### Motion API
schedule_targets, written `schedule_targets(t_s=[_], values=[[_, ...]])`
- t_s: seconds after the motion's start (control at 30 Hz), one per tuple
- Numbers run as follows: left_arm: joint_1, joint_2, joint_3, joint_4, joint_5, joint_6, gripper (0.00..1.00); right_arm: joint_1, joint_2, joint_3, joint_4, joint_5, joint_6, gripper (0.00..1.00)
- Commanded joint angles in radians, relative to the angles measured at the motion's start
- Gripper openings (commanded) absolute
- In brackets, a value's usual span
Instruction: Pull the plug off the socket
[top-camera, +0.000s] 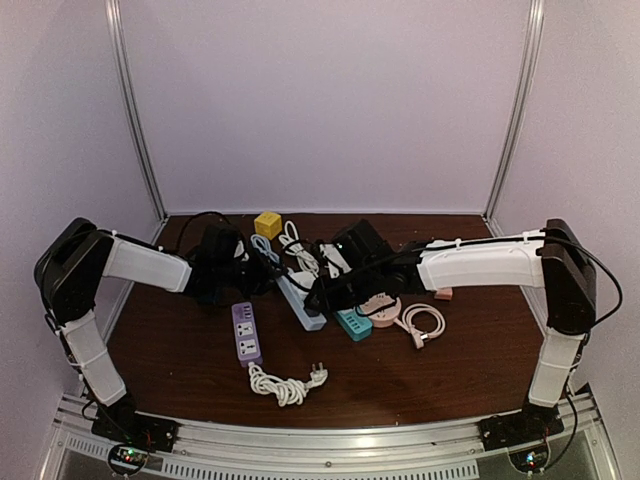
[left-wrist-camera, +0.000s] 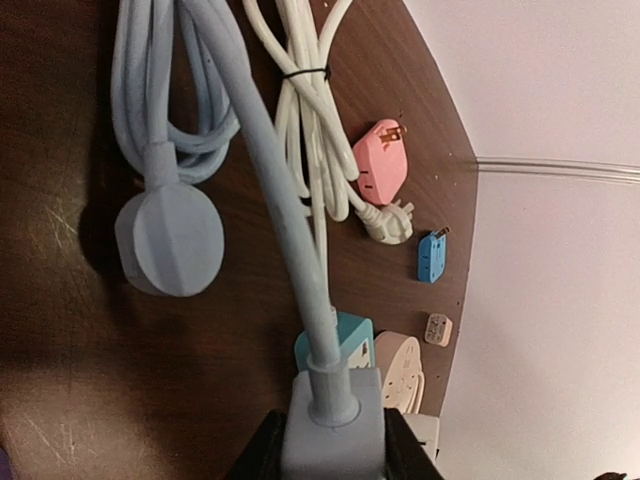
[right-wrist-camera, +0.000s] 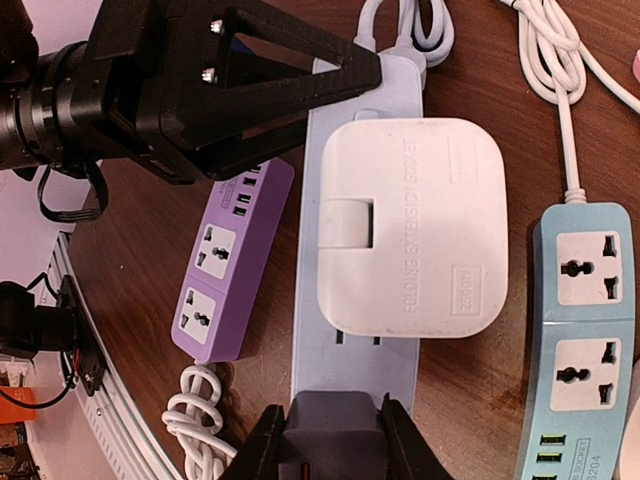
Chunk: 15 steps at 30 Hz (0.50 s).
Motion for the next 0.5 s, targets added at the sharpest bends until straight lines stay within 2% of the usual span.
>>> schedule_targets(t_s=[0.0, 0.27, 0.47], values=[[0.0, -0.02, 0.017, -0.118, -0.035, 0.145, 0.0, -0.045, -0.078, -0.025, 0.067, -0.02, 0.007, 0.02], [0.0, -0.009, 0.034, -0.15, -0.057, 0.152, 0.0, 0.019, -0.076, 0.03, -0.024, 0.118, -0.044, 0.01], [0.0, -0.002, 0.027, -0.148, -0.054, 0.118, 0.0, 0.031, -0.113, -0.019, 0.017, 0.182, -0.037, 0.0]])
